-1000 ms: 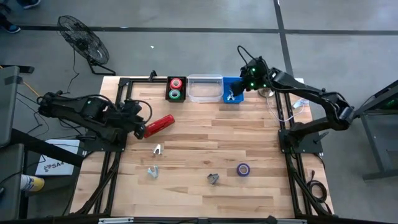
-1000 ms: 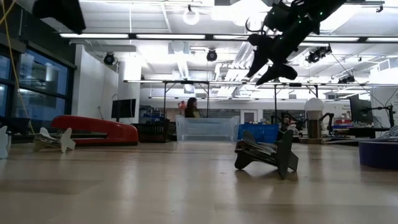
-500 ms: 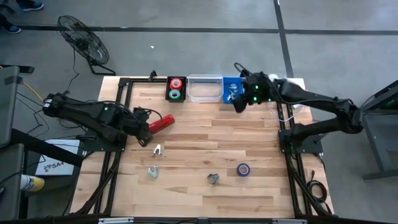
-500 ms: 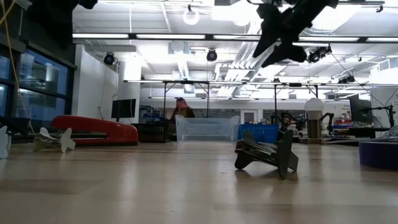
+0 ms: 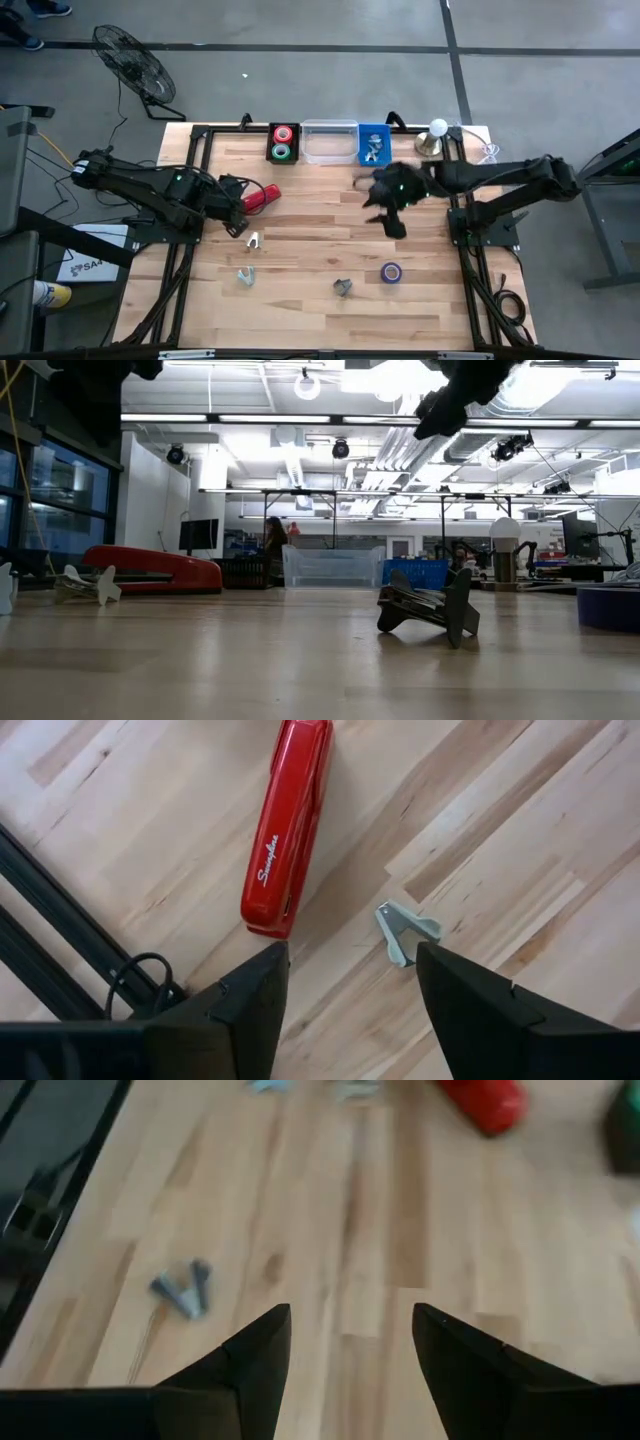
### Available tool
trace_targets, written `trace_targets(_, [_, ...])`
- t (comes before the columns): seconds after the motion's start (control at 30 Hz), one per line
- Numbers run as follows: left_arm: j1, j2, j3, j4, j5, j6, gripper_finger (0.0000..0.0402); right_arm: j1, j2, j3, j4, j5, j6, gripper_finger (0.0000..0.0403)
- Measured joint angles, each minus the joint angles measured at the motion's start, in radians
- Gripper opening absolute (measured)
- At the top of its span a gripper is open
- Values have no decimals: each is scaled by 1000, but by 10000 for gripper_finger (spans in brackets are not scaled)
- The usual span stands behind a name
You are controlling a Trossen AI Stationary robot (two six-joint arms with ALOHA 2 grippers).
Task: Pick and place Stapler, Stapler remover, tape
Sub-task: Put the black staple remover into the blue bin
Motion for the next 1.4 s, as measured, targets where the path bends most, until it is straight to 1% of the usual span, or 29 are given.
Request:
trace_targets(0.17, [0,0,0,0,4,-21,217,106,73,0,7,9,-80,202])
trace_targets(0.3, [0,0,0,0,4,-31,217,157,148,0,18,27,-83,213])
trace_targets(0.5, [0,0,0,0,5,-45,217,212,269,0,95,21,-88,256])
trace_targets(0.6, [0,0,0,0,6,-59,217,240,334,0,121,-14,-142,278])
trace_targets(0.7, [0,0,0,0,6,-59,217,274,395,0,147,-32,-195,290])
trace_targets(0.8, [0,0,0,0,6,-59,217,309,442,0,179,-21,-237,291])
trace_targets(0.93, [0,0,0,-1,6,-59,217,354,490,0,259,1,-242,291])
trace_targets(1.07, [0,0,0,-1,6,-59,217,387,532,0,340,53,-238,292])
trace_targets(1.13, [0,0,0,-2,6,-59,217,396,552,0,365,70,-237,292])
trace_targets(1.4, [0,-1,0,-4,7,-35,217,400,611,0,453,74,-234,292])
